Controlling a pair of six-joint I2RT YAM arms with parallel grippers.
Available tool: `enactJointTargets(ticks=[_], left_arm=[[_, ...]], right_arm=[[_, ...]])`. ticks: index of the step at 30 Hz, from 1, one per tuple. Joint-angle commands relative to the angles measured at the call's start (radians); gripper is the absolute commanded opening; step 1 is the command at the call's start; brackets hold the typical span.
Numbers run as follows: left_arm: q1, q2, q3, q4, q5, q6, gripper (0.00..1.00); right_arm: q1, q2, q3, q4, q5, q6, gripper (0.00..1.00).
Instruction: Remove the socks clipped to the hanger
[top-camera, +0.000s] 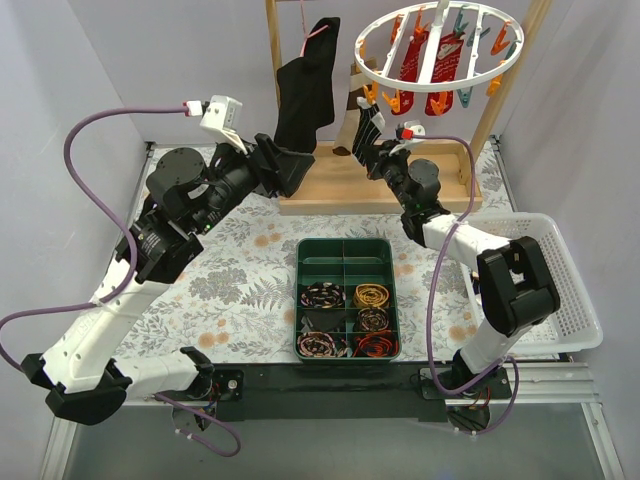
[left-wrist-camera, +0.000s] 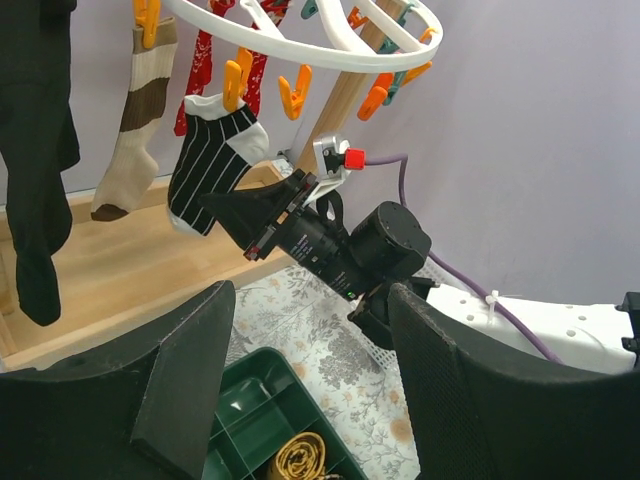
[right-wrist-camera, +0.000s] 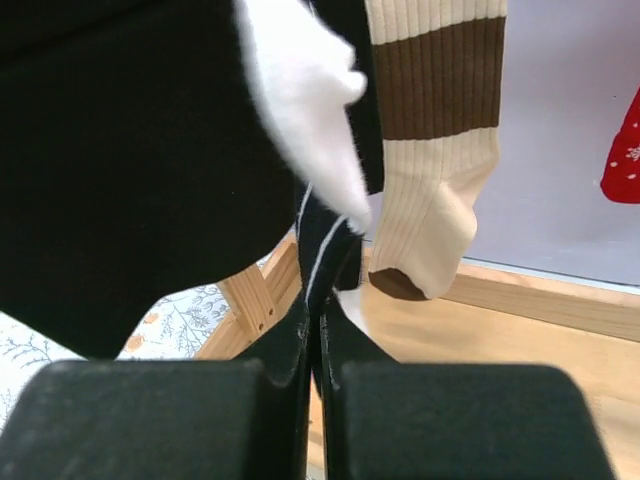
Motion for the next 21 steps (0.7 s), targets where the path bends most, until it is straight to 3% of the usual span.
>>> enactJointTargets(ticks=[1,8,15,21], left_arm=[[-0.005,-0.022,0.005,-0.013,0.007,-0.014,0.61],[-0.005,0.018,0.034,-0.012,0.087,-0.101,0.61],[-0.005,0.227,0.14,-0.033,0.122,-0.23,0.56],[-0.005,0.473,0.336,-0.022,0.078,-0.308,0.51]], right_arm=[[0.014,-0.02,0.035,0.057,0.004,0.051,0.01],[0.034,-0.162,-0.039,-0.068,0.008,0.102,0.01],[0.035,-0.376,-0.135,-0.271,-0.006,0.119,0.01],[0.035,-0.492,-0.154,-0.438,-0.041,0.058,0.01]])
